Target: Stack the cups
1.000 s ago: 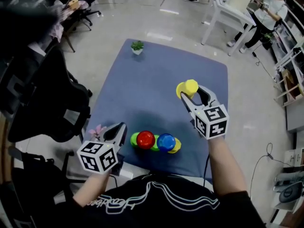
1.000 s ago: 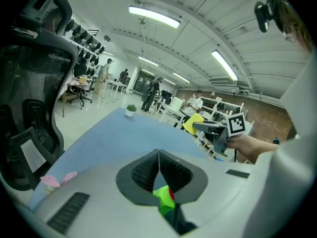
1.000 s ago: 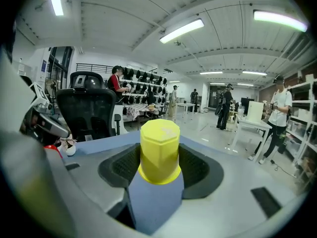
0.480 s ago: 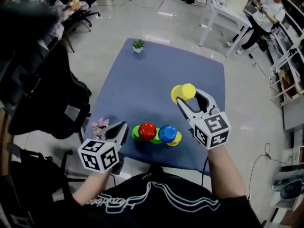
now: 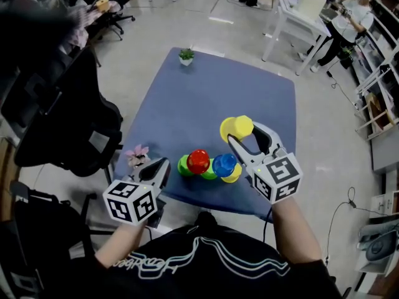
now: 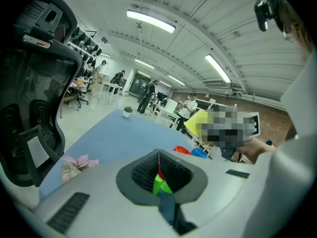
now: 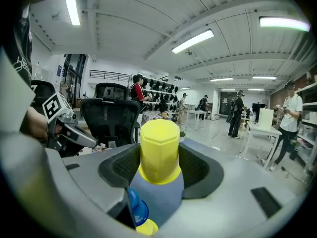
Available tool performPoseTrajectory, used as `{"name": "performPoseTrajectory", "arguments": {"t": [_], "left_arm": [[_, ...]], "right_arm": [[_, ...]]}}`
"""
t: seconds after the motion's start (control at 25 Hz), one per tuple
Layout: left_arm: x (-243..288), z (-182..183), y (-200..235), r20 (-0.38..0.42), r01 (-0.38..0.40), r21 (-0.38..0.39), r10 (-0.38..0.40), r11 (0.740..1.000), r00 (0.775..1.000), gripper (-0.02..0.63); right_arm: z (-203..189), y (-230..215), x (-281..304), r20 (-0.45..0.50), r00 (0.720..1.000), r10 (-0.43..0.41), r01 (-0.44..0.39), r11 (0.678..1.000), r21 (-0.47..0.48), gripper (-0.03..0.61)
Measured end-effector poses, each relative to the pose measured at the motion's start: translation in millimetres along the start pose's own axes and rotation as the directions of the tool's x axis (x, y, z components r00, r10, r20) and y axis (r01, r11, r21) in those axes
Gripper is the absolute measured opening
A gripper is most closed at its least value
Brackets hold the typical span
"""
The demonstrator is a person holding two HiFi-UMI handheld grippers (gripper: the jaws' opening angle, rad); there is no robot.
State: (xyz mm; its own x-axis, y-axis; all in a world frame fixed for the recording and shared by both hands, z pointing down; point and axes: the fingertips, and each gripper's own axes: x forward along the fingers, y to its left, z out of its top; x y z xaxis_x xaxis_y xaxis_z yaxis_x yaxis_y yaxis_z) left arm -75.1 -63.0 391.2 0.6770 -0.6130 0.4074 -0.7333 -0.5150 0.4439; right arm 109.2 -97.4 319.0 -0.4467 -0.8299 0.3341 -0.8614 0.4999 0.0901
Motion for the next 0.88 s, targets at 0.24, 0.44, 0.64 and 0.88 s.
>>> {"name": "performPoseTrajectory", "arguments": {"t": [0.24, 0.44, 0.64, 0.88], "left_arm": [[-12.4, -6.7, -0.9, -0.003, 0.006, 0.001, -0.006, 1.000, 1.000, 0.026], [-22.4, -12.3, 0.8, -0.004, 0.013, 0.001, -0.013, 1.000, 1.000, 0.026], [-29.0, -15.8, 3.1, -0.006, 0.016, -0.001, -0.016, 1.000, 1.000, 0.026], [-35.5, -17.7, 4.7, -0.008, 0.022, 0.003, -0.022, 1.000, 1.000, 0.026]], "right_arm": [[-0.2, 28.6, -5.3, -0.003, 0.999, 0.038, -0.038, 0.999, -0.001, 0.261], [-7.7, 54.1, -5.9, -0.021, 0.998, 0.067, -0.067, 0.998, 0.000, 0.261], [-11.8, 68.4, -7.1, -0.036, 0.996, 0.078, -0.079, 0.997, -0.011, 0.261], [-19.6, 76.4, -8.0, -0.063, 0.995, 0.080, -0.081, 0.997, -0.003, 0.261]]}}
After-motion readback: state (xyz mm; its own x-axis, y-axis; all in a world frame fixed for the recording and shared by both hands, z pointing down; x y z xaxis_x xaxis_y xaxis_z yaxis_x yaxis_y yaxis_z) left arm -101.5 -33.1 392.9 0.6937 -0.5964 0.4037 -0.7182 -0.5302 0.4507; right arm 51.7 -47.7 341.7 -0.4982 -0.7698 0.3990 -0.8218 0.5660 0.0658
